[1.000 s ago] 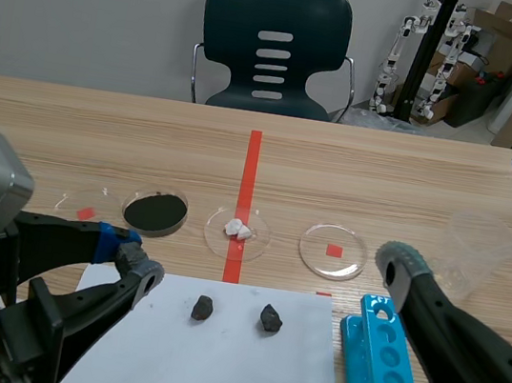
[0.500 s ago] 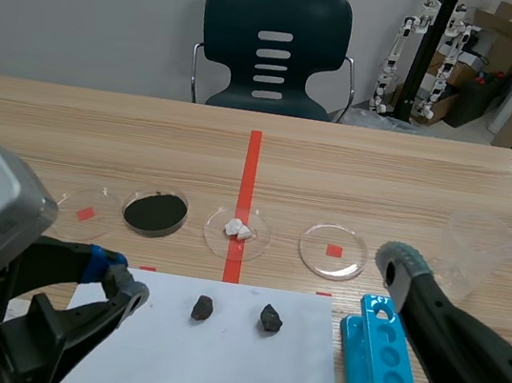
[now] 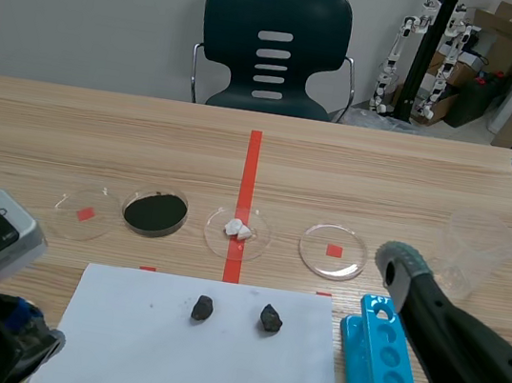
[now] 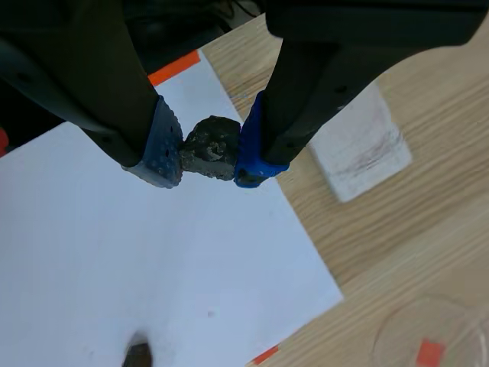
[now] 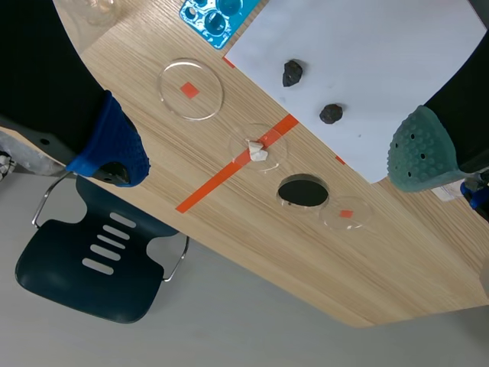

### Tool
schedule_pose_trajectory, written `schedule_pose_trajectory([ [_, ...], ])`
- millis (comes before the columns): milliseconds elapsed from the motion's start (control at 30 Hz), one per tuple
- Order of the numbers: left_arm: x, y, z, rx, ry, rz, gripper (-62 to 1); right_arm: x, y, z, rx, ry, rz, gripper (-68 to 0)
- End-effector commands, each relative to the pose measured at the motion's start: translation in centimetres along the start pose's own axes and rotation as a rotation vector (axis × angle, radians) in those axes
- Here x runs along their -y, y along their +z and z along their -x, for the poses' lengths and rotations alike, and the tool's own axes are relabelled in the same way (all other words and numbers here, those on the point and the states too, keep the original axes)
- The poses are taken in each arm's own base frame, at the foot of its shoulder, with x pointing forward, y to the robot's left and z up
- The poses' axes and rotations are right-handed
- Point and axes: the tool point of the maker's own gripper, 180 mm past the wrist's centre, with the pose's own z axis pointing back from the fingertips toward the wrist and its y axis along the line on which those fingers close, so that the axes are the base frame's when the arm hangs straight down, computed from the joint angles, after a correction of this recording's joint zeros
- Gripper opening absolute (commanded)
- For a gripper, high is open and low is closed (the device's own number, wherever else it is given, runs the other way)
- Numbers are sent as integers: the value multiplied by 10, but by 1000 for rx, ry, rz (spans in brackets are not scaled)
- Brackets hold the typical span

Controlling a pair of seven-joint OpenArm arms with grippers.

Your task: Rub the mineral on the streak plate below the first streak

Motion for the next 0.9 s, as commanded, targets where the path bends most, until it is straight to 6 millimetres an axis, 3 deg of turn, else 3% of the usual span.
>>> schedule_pose_trajectory([
  [0,-7,0,-6,4,28,-22,-483,1,-1,-8,27,-2,0,4],
  [400,-50,-11,46,-294,149,-129,-483,1,-1,-7,24,-2,0,4],
  [867,-69,-25,72,-432,279,-167,-483,1,-1,-7,24,-2,0,4],
])
